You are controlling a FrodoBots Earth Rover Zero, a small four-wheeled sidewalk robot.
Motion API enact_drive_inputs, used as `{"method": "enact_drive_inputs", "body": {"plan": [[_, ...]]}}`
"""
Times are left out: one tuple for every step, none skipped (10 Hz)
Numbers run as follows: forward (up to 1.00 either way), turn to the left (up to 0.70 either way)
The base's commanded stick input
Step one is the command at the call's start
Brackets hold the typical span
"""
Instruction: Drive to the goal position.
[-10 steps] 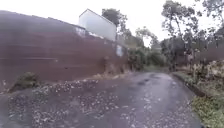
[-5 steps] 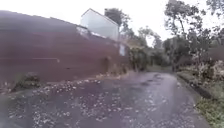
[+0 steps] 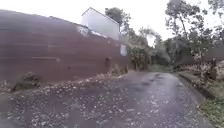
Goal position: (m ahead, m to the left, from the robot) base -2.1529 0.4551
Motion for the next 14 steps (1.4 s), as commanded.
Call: {"method": "enact_drive_inputs", "body": {"plan": [[0.45, 0.02], [0.45, 0.02], [0.45, 0.02], [0.45, 0.02], [0.45, 0.02], [0.45, 0.02], [0.45, 0.02], [0.45, 0.03], [0.45, 0.02], [0.45, 0.02], [0.44, 0.02], [0.17, 0.01], [0.04, 0.01], [0.04, 0.01]]}}
